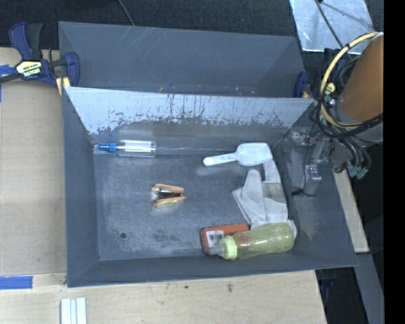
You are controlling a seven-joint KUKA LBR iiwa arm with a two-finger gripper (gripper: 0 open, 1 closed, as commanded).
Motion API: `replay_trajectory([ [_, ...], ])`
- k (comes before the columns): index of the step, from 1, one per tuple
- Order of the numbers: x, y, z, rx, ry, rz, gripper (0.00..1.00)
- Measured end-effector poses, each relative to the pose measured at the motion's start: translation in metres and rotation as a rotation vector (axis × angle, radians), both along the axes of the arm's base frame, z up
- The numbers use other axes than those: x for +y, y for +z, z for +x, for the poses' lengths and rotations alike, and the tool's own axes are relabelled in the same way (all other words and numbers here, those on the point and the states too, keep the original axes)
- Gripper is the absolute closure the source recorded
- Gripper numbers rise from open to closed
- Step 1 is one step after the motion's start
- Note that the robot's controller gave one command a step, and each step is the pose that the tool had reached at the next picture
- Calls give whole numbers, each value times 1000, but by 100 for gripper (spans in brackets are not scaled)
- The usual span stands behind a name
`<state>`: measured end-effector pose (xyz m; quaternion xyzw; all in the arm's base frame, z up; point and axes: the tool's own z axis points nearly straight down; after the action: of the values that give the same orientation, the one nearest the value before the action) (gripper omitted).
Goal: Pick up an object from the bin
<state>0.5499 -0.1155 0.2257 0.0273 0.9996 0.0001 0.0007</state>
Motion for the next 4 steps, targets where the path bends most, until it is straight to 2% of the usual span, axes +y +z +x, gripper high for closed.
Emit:
replay_trajectory([
  [1, 41, 47, 28, -2, 40, -2, 0],
  [2, 61, 42, 28, -10, 147, -1, 0],
  [3, 82, -17, 30, -6, 290, -2, 0],
  [4, 82, -46, 33, 0, 188, 0, 0],
])
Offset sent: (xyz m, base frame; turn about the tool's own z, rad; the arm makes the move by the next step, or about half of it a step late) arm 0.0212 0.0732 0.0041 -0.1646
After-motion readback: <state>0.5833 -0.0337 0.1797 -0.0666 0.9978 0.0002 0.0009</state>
